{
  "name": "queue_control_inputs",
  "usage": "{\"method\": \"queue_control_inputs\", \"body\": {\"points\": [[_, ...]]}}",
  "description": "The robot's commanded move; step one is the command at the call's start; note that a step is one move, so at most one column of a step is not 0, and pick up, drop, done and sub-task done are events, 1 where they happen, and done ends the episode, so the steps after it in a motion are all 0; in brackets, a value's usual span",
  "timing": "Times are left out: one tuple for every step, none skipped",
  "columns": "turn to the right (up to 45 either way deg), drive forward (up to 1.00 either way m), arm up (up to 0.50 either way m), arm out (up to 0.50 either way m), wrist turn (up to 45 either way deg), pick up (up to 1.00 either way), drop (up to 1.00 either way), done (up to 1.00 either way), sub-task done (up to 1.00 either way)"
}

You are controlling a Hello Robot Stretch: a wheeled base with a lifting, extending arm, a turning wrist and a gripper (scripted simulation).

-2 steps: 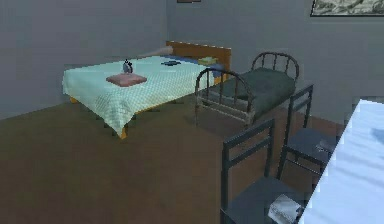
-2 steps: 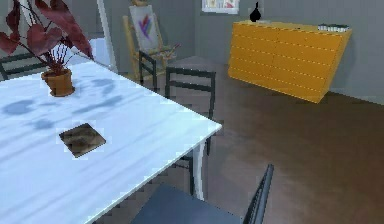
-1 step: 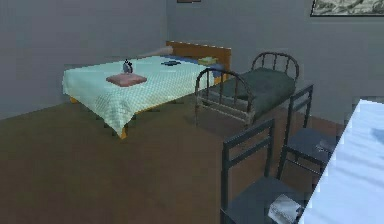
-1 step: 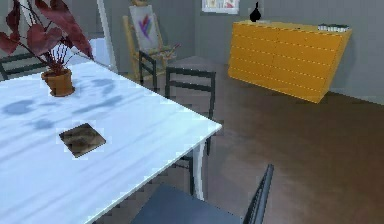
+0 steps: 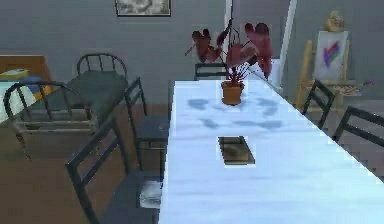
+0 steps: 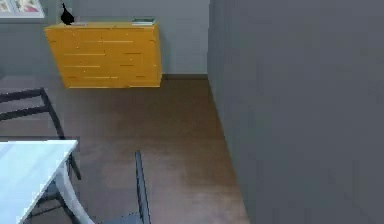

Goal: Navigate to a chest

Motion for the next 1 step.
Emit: {"method": "queue_control_inputs", "body": {"points": [[45.0,0.0,0.0,0.0,0.0,0.0,0.0,0.0,0.0]]}}
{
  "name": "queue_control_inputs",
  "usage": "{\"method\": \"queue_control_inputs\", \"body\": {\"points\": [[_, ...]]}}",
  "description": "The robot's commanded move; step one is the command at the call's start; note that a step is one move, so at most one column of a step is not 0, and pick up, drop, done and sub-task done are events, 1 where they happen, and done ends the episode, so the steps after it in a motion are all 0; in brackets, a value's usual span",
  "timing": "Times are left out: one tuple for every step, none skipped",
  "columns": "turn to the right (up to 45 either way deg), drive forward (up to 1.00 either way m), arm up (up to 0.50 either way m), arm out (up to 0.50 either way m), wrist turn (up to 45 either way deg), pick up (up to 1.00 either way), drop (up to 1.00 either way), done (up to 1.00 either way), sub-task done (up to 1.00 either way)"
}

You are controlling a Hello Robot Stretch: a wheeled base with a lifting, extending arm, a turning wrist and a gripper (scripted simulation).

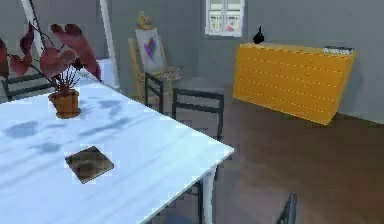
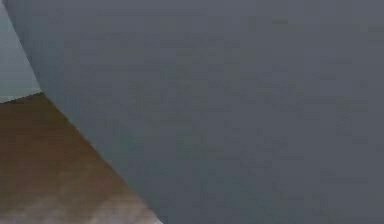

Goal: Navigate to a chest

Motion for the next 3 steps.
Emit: {"method": "queue_control_inputs", "body": {"points": [[45.0,0.0,0.0,0.0,0.0,0.0,0.0,0.0,0.0],[42.0,0.0,0.0,0.0,0.0,0.0,0.0,0.0,0.0],[0.0,0.2,0.0,0.0,0.0,0.0,0.0,0.0,0.0]]}}
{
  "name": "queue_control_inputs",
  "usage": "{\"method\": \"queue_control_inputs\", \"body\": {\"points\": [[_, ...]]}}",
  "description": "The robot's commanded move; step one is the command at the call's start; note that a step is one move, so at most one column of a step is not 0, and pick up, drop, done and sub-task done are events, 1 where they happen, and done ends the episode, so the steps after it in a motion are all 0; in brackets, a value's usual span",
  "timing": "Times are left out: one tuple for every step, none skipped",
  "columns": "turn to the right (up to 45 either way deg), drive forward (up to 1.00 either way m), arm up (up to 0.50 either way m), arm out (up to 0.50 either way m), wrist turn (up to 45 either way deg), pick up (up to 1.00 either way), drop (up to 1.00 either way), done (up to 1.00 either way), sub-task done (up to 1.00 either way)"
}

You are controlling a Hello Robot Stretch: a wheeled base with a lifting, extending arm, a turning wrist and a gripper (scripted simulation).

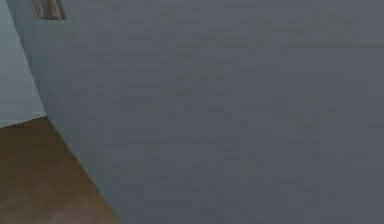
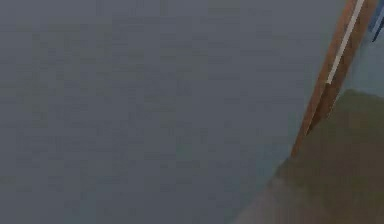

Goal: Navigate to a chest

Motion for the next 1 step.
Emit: {"method": "queue_control_inputs", "body": {"points": [[-42.0,0.0,0.0,0.0,0.0,0.0,0.0,0.0,0.0]]}}
